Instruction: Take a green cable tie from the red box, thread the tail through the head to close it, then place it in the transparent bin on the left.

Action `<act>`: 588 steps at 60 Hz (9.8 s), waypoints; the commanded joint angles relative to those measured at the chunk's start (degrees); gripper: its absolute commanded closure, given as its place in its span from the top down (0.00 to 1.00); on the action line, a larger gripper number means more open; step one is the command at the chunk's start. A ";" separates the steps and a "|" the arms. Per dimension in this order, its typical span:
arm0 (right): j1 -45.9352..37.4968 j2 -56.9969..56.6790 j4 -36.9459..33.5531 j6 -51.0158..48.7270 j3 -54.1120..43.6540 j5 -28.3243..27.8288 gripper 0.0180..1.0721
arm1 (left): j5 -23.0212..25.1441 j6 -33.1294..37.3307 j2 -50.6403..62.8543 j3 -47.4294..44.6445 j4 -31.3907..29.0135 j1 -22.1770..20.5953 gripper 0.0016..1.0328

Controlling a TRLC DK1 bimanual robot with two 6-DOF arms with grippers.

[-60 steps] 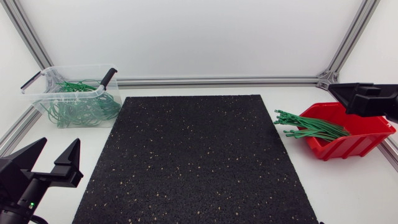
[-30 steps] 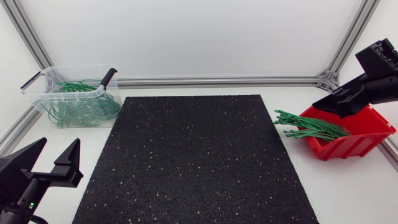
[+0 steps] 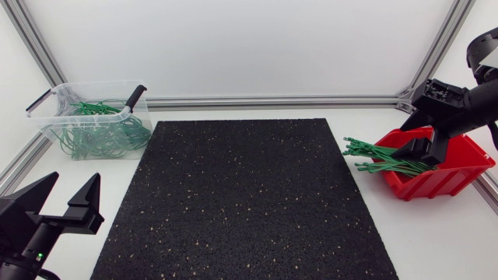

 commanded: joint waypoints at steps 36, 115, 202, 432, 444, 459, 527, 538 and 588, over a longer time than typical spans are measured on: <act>1.43 1.04 16.51 -25.91 -19.47 5.94 0.60 | 0.47 -0.14 -0.12 -2.26 -1.04 -0.26 0.96; 3.36 -4.24 34.70 -28.81 -30.02 10.51 0.20 | 0.56 -0.23 0.14 -2.26 -1.48 -0.70 0.96; 4.77 -18.83 26.35 -20.54 -23.95 6.29 0.06 | 0.56 -0.23 -0.12 -2.26 -1.48 -0.79 0.96; 38.17 -1.78 33.38 67.96 -14.02 -47.85 0.06 | 62.70 0.91 69.49 52.85 -11.15 -18.72 0.95; 37.47 -4.24 36.46 70.33 -15.08 -48.55 0.06 | 62.70 -6.91 71.77 53.99 -3.85 -23.20 0.94; 36.50 -5.12 37.86 70.42 -15.16 -51.10 0.06 | 62.78 -7.26 75.73 55.57 -3.33 -24.17 0.93; 37.03 -7.84 44.98 74.73 -17.54 -50.75 0.06 | 62.70 -14.38 77.22 53.11 4.67 -26.63 0.28; 36.68 -8.10 44.98 74.82 -17.62 -50.75 0.06 | 62.61 -14.29 77.22 53.02 4.76 -26.63 0.23; 36.76 -8.81 46.39 75.43 -18.77 -50.66 0.06 | 60.94 -14.38 77.57 53.11 4.85 -26.72 0.04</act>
